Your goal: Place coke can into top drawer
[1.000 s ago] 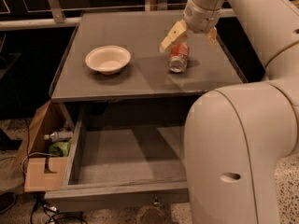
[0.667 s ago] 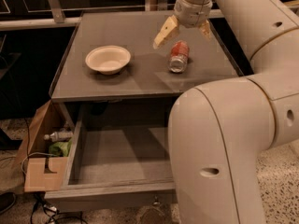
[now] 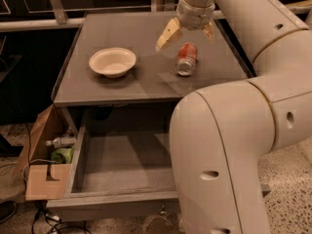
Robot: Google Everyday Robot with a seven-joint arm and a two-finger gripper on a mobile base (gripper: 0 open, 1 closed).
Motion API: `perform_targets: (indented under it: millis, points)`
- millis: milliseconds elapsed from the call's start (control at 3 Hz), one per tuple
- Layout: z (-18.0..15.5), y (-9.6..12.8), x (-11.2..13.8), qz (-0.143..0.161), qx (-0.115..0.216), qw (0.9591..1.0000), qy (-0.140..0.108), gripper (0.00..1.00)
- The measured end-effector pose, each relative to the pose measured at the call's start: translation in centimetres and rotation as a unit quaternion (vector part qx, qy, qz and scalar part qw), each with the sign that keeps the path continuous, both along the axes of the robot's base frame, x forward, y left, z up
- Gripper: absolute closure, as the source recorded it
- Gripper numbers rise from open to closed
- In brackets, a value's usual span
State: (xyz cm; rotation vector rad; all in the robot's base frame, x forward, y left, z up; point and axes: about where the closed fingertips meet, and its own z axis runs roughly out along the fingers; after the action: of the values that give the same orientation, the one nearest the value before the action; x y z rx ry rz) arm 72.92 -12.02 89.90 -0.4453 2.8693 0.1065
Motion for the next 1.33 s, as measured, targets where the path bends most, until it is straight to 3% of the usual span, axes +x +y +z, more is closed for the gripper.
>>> perform_targets:
  millis: [667,1333]
  points:
    - [-1.8,0.1,2.1,-0.02,-0.019,0.9996,0.0,0.0]
    - [-6.8,-3.1,4.1,-0.064,-0.036,0.997,0.021,0.01]
